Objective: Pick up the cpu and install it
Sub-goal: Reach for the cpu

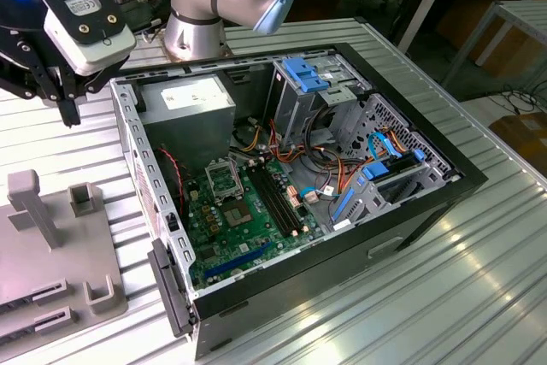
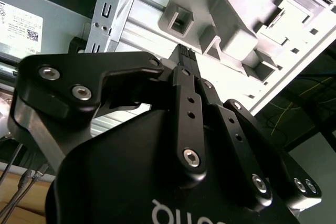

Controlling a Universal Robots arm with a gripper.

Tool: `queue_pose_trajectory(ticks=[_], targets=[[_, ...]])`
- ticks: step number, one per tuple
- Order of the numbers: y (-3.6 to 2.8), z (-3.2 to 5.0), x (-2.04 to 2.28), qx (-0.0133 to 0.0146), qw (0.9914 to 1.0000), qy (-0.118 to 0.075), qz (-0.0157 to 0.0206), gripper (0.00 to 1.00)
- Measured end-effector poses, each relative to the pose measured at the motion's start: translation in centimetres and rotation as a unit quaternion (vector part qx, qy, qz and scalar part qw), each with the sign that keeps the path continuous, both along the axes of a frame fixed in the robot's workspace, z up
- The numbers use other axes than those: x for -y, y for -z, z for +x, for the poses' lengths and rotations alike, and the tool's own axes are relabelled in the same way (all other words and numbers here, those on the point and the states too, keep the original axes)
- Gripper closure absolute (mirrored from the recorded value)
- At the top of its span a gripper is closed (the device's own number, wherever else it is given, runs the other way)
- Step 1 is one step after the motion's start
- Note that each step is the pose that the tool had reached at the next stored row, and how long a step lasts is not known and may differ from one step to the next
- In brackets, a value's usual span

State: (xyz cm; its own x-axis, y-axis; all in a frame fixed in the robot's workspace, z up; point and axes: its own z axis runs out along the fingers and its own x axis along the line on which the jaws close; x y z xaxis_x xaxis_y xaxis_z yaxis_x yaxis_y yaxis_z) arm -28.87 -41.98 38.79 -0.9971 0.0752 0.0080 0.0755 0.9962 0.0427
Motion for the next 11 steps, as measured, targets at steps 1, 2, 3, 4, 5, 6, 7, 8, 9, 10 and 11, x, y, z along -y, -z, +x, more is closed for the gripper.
queue_pose_trajectory(ticks=[1,2,3,4,5,6,7,8,9,10,11], targets=[[0.0,-0.05,0.01,-0.0001,1.0,0.0,0.0,0.89],[0.0,-0.09,0.01,-0.0001,1.0,0.0,0.0,0.89],[0.01,-0.15,0.02,-0.0001,1.0,0.0,0.0,0.89],[0.01,-0.2,0.02,-0.0001,1.0,0.0,0.0,0.89],[0.01,-0.28,0.04,-0.0002,1.0,0.0,0.0,0.89],[0.01,-0.36,0.04,-0.0002,1.0,0.0,0.0,0.89],[0.01,-0.41,0.05,-0.0002,1.0,0.0,0.0,0.89],[0.02,-0.48,0.06,-0.0002,1.0,0.0,0.0,0.89],[0.02,-0.56,0.06,-0.0002,1.0,0.0,0.0,0.89],[0.02,-0.66,0.07,-0.0003,1.0,0.0,0.0,0.89],[0.03,-0.78,0.08,-0.0004,1.0,0.0,0.0,0.89]])
